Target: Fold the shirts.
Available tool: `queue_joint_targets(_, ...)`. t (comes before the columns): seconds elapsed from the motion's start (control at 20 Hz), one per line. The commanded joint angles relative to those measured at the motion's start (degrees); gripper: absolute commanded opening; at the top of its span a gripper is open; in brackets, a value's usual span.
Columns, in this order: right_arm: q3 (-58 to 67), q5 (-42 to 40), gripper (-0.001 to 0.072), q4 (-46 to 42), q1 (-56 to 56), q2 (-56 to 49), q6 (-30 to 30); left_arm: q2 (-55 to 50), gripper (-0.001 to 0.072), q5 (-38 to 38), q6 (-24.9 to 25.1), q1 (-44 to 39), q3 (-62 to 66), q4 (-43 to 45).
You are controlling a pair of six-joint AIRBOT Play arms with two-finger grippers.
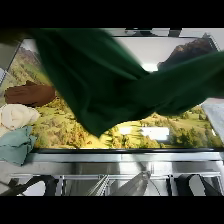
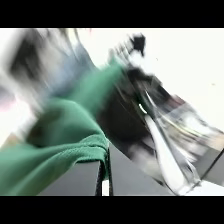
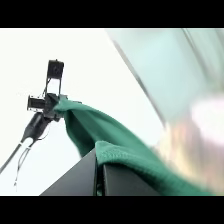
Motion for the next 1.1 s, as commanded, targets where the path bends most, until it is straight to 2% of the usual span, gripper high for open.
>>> queue_joint_targets(0.0, 7.58, -1.36, 0.0017, 2.08, -1.97, 3.48, -1.01, 7.17, 0.0029, 4.04, -0.5, 13.79, 5.86, 0.92)
queue_joint_targets(0.1, 7.04, -6.95, 0.0018, -14.78, 4.13, 3.65, 0.13, 6.34, 0.0029, 4.55, -1.18, 15.37, 5.86, 6.58)
queue_joint_targets(0.2, 3.54, -14.95, 0.0018, -30.93, 13.05, 3.74, 1.33, 2.25, 0.0028, 4.55, -1.49, 12.83, 5.86, 12.87)
queue_joint_targets(0.3, -3.26, -23.37, 0.0017, -41.2, 21.75, 3.34, 1.31, -4.02, 0.0029, 4.5, -2.21, 7.69, 5.84, 22.27)
queue_joint_targets(0.45, -15.13, -38.05, 0.0017, -48.43, 31.28, 0.35, 1.22, -15.72, 0.0028, 4.9, -2.21, -1.25, 5.86, 34.12)
queue_joint_targets(0.6, -23.26, -50.75, 0.0017, -50.1, 35.5, -7.06, 1.05, -27.54, 0.002, 9.79, -2.16, -6.36, 5.86, 37.53)
queue_joint_targets(0.65, -24.83, -53.22, 0.0018, -50.1, 35.91, -10.1, 1.09, -31.1, 0.0044, 12.39, -2.19, -6.91, 5.86, 38.86)
queue_joint_targets(0.7, -25.7, -53.51, 0.005, -50.16, 35.78, -13.42, 1.33, -34.03, 0.0341, 13.73, -2.97, -6.88, 5.86, 39.47)
queue_joint_targets(0.75, -25.83, -51.52, 0.0374, -50.49, 34.71, -16.98, 3.23, -36.72, 0.072, 13.53, -5.9, -6.29, 5.86, 39.36)
queue_joint_targets(0.8, -25.83, -48.83, 0.0611, -50.77, 32.85, -19.98, 5.16, -38.62, 0.0715, 11.41, -8.31, -5.49, 5.86, 39.34)
queue_joint_targets(0.95, -25.83, -43.15, 0.0614, -53.83, 24.02, -24.85, 5.18, -42.32, 0.071, -1.03, -14.03, -1.42, 5.84, 41.2)
queue_joint_targets(1.05, -25.83, -42.86, 0.0615, -54.31, 16.76, -26.08, 5.11, -41.51, 0.0567, -6.29, -16.15, 0.09, 3.89, 46.82)
